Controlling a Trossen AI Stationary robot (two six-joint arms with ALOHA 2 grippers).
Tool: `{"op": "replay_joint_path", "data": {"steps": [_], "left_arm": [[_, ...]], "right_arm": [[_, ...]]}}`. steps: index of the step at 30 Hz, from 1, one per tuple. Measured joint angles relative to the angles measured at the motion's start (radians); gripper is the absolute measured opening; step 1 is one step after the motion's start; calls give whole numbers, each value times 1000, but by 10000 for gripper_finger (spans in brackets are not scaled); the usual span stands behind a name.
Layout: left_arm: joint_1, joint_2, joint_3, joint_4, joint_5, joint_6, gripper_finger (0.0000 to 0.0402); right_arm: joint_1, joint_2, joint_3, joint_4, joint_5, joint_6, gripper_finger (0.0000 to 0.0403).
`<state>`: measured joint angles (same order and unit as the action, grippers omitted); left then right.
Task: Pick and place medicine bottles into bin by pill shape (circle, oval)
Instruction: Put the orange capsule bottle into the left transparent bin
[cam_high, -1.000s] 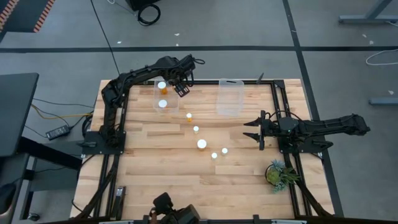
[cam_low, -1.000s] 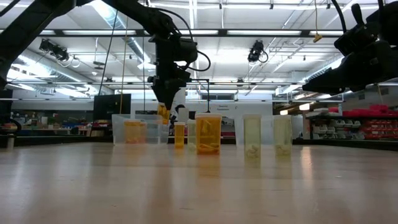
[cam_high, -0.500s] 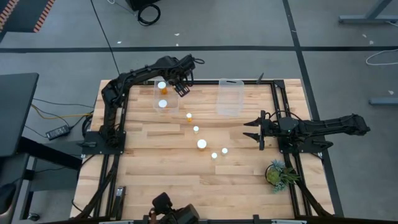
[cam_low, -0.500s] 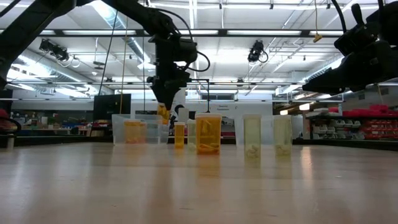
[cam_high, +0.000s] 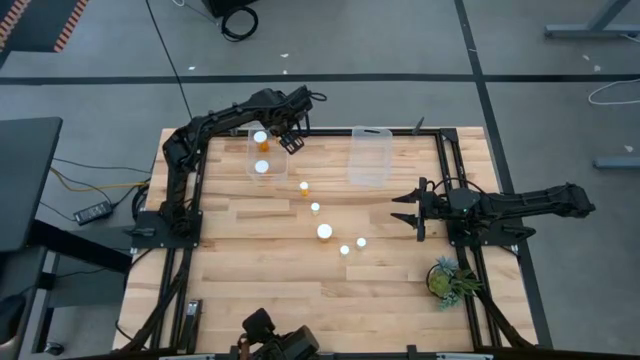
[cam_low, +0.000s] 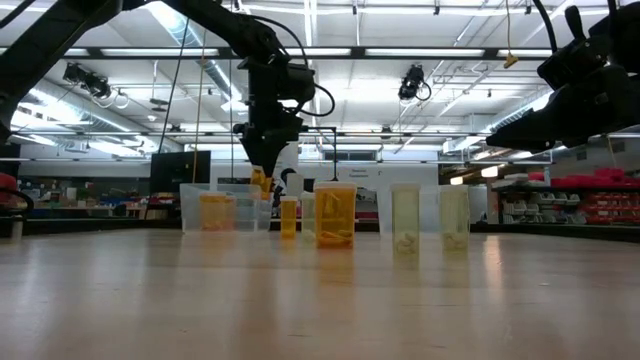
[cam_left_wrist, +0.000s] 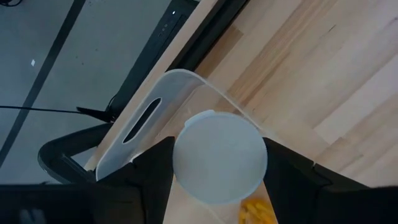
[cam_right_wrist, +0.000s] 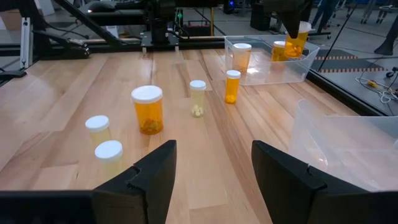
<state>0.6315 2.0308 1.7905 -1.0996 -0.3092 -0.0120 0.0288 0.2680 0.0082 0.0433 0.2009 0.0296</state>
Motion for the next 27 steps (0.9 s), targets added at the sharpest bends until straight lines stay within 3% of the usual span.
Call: {"op": "replay_joint_path", "data": {"steps": [4,13,27], "left_arm": [[0,0,-8,-7,-1,-3,223],[7,0,-168,67,0,70,223],[13,0,-175,148,45,75,221]], "right_arm": [[0,0,0,0,0,0,216],[0,0,0,0,0,0,216],[0,0,0,0,0,0,216]]}}
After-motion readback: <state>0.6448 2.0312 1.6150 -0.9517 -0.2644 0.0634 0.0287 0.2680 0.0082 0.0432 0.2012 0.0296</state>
